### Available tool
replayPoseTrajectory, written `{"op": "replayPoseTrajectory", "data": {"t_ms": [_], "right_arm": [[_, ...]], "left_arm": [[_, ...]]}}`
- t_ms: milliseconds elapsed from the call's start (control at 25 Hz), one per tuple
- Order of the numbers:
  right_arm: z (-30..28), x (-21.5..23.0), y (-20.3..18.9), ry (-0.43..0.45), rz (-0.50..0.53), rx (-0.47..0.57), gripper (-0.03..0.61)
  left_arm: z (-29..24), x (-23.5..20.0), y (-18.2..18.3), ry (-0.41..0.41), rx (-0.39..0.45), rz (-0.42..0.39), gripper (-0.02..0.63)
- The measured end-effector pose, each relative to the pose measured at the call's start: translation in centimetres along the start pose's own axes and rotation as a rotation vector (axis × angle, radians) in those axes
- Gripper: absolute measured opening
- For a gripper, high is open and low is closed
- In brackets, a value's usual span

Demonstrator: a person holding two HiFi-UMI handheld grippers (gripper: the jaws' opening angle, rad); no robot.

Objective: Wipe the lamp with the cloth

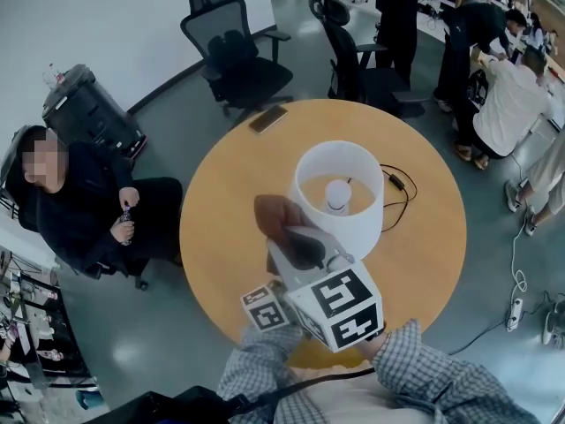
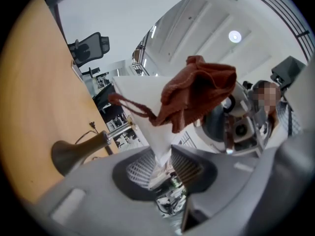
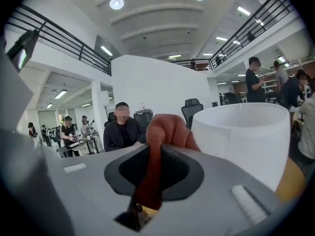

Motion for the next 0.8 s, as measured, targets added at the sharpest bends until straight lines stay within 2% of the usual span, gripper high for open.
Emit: {"op": "replayPoseTrajectory", "data": {"t_ms": [200,480,800], "right_arm": [[5.9,1.8,-0.9,-0.037,-0.030,0.091,0.063],[13.9,7.1,-2.0,-0.245,-0.103,0.168,0.063],[20.5,12.4,-5.2,-0.415,-0.244,0.205,0.061]], "left_arm": [[0.0,0.0,0.2,-0.006,0.004,0.001,0.100],[0.0,-0.2,0.2,-0.008,-0.004,0.011,0.098],[-0.1,0.2,0.0,-0.009,-0.013,0.014,0.098]]}}
Point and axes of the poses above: the fingertips, and each gripper's own axes: z backward along the fingers, x to its right, y out of its top, the point moved 7 cm from there along z, backward along the fingers, and after that the axes turned 7 degrees about y, right-handed, at the moved point
